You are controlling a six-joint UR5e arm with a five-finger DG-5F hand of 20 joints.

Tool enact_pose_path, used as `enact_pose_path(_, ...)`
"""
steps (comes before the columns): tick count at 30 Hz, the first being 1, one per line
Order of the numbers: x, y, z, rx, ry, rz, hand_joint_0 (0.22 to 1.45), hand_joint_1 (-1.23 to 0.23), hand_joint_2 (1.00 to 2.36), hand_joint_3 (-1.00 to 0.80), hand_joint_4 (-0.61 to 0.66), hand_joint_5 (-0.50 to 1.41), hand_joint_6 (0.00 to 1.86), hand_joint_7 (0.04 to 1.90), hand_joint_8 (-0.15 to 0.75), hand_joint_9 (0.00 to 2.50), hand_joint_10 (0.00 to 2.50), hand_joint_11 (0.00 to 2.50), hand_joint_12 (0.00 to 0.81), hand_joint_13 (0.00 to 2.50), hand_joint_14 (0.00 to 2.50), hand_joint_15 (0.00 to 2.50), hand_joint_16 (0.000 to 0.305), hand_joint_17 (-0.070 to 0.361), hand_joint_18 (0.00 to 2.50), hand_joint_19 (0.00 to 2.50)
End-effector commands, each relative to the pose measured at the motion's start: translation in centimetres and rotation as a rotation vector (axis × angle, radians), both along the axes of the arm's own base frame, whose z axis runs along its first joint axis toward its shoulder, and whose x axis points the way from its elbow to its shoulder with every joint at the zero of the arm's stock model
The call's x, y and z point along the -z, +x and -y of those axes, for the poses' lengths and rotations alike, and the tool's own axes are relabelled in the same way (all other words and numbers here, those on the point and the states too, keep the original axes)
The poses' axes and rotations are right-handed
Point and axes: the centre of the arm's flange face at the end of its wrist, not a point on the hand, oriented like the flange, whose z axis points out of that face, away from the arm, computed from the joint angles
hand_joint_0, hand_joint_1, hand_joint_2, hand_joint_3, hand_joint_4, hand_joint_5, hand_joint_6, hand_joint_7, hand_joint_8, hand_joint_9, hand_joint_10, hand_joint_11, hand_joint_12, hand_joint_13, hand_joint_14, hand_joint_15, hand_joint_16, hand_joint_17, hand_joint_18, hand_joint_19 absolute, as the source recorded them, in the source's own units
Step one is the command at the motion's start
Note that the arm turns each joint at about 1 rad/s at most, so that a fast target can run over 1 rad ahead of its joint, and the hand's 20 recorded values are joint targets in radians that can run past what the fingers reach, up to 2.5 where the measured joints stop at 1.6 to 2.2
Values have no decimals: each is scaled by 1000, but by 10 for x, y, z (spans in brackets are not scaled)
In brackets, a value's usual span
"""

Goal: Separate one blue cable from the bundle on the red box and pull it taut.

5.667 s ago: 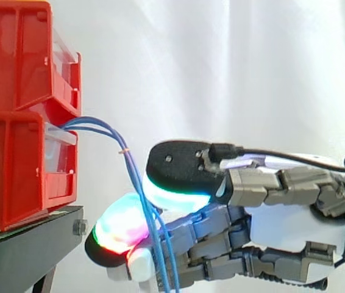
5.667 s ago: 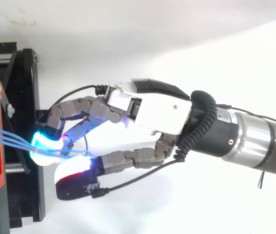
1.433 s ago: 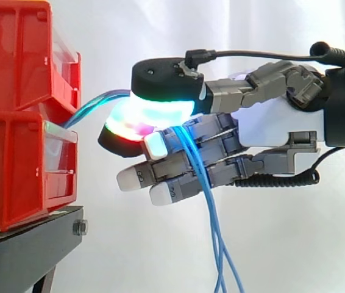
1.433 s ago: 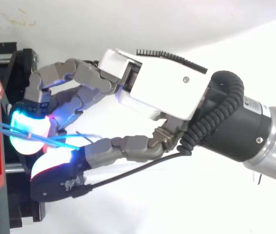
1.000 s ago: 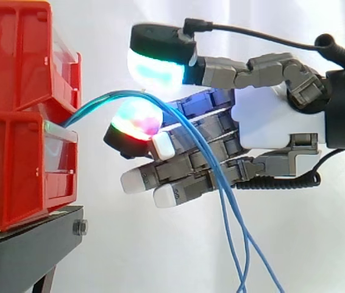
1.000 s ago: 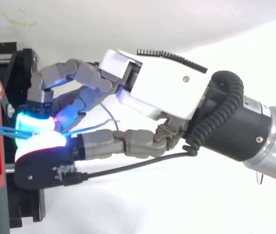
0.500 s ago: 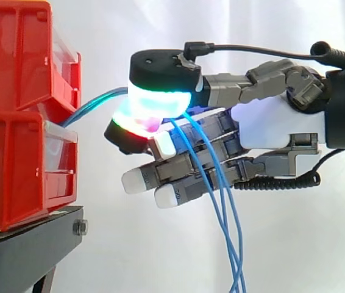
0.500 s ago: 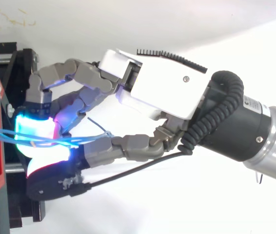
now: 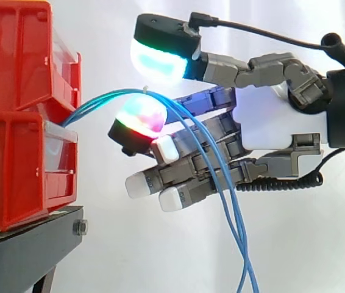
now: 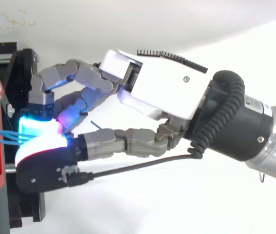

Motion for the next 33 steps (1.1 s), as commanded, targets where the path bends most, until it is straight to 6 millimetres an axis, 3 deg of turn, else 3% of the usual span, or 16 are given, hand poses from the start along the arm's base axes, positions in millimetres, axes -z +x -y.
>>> enact_pose_path(1, 0, 0, 0, 0, 0, -1, 567, -520, 1004, -442, 168, -145, 893, 1213, 352, 1081, 17, 836, 407, 804, 13, 405, 44, 99, 737, 464)
enact_pose_path(5, -1, 0, 0, 0, -1, -2, 569, -699, 1013, -163, 175, -150, 905, 1179, 379, 1072, 15, 837, 445, 837, 13, 387, 51, 115, 805, 418)
enact_pose_path(8, 0, 0, 0, 0, -1, -4, 585, -751, 1014, -89, 143, -156, 916, 1170, 382, 1060, 15, 836, 442, 843, 12, 400, 52, 117, 816, 411)
enact_pose_path(13, -1, 0, 0, 0, 1, -2, 648, -853, 1020, -161, 44, -182, 930, 1146, 330, 992, 19, 867, 401, 804, 15, 406, 44, 98, 767, 423)
enact_pose_path(15, -2, 0, 0, 0, 1, 0, 727, -925, 1015, -289, 16, -192, 939, 1137, 311, 957, 19, 852, 388, 796, 13, 390, 42, 94, 769, 371)
enact_pose_path(23, -1, -1, 0, 1, -1, -9, 813, -923, 1000, -500, 23, -191, 940, 1070, 283, 941, 13, 845, 371, 789, 14, 377, 38, 86, 753, 350)
enact_pose_path(25, -1, -1, 0, 0, 4, -10, 795, -926, 1000, -500, 44, -191, 939, 1050, 281, 940, 16, 826, 371, 792, 13, 377, 38, 86, 765, 340)
enact_pose_path(29, -1, -1, 0, 0, 12, -8, 609, -909, 1000, -500, 105, -182, 928, 1078, 303, 967, 16, 858, 385, 797, 13, 398, 39, 88, 758, 379)
enact_pose_path(32, -1, -1, 0, 0, 12, -9, 502, -819, 1000, -500, 133, -176, 925, 1072, 341, 1021, 15, 859, 411, 817, 13, 410, 44, 100, 780, 394)
enact_pose_path(33, -1, -1, 0, 0, 12, -8, 465, -723, 1000, -500, 148, -171, 921, 1071, 354, 1044, 14, 859, 425, 834, 13, 415, 48, 107, 800, 404)
